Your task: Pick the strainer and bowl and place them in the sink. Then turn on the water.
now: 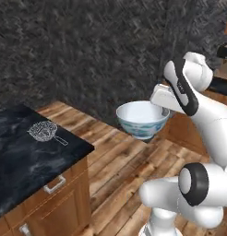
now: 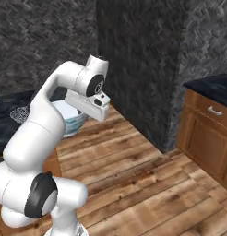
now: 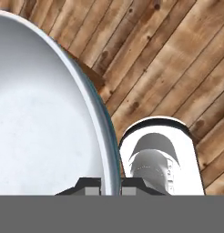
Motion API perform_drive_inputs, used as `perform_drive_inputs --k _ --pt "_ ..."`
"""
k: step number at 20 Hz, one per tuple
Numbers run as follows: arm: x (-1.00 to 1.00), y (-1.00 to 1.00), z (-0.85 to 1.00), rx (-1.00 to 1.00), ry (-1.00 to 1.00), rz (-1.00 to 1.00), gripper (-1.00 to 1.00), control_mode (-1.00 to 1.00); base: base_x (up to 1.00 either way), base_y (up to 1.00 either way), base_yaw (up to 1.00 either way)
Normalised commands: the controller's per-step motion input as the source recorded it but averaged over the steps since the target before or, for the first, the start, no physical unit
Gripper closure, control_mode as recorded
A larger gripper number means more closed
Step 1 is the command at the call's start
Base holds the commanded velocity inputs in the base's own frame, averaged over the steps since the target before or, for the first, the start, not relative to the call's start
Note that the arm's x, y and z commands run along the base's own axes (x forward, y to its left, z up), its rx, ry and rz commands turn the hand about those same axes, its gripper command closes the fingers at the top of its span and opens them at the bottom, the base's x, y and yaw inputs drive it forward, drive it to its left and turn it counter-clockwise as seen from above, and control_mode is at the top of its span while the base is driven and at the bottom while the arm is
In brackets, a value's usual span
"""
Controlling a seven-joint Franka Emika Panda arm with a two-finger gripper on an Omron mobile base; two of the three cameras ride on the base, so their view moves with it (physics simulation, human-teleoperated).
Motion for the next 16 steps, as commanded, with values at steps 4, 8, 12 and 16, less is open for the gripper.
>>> perform_drive_inputs --k 4,8,12,16 --pt "0.0 0.0 0.0 0.0 0.0 0.0 1.0 1.0 0.0 -0.15 -0.88" --pt "0.0 0.0 0.0 0.0 0.0 0.0 1.0 1.0 0.0 -0.17 -0.88" --pt "0.0 0.0 0.0 0.0 0.0 0.0 1.0 1.0 0.0 -0.2 -0.87" --pt "0.0 0.0 0.0 0.0 0.0 0.0 1.0 1.0 0.0 -0.17 -0.88"
